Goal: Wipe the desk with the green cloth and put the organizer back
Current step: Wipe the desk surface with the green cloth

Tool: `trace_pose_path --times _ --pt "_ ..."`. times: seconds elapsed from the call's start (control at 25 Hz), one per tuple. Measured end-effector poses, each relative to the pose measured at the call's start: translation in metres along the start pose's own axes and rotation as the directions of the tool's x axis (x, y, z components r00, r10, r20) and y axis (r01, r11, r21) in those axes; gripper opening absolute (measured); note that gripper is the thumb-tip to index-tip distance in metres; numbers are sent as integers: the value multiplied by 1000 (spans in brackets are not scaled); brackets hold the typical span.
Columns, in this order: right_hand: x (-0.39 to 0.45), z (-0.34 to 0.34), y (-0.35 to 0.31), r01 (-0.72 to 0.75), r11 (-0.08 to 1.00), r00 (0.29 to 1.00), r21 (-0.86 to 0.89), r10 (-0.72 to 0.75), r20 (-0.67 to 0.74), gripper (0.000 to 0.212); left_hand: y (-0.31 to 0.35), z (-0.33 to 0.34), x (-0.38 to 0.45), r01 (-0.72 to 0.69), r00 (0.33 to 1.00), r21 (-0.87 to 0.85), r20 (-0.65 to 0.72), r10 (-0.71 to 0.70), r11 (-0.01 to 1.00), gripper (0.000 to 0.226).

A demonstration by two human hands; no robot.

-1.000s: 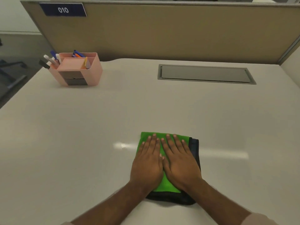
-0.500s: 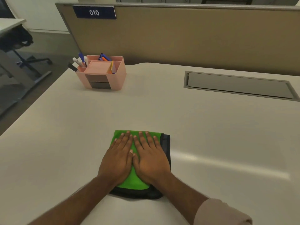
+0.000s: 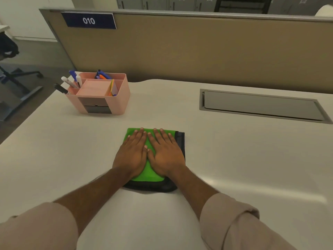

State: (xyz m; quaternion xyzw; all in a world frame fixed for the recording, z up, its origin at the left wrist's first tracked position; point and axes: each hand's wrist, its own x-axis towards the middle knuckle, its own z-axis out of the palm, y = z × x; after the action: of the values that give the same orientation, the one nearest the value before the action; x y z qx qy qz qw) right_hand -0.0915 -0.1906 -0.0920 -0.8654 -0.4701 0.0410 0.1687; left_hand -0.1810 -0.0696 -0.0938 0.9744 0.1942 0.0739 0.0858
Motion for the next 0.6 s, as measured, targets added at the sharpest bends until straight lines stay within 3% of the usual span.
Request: trace_pose_path --times 0.28,0.6 --pt "12 -22 78 -88 995 996 -54 87 -32 58 56 17 68 -93 995 8 34 93 996 67" --pt "-48 -65 183 -303 943 952 -136 294 -81 62 183 44 105 -263 961 -30 80 265 964 56"
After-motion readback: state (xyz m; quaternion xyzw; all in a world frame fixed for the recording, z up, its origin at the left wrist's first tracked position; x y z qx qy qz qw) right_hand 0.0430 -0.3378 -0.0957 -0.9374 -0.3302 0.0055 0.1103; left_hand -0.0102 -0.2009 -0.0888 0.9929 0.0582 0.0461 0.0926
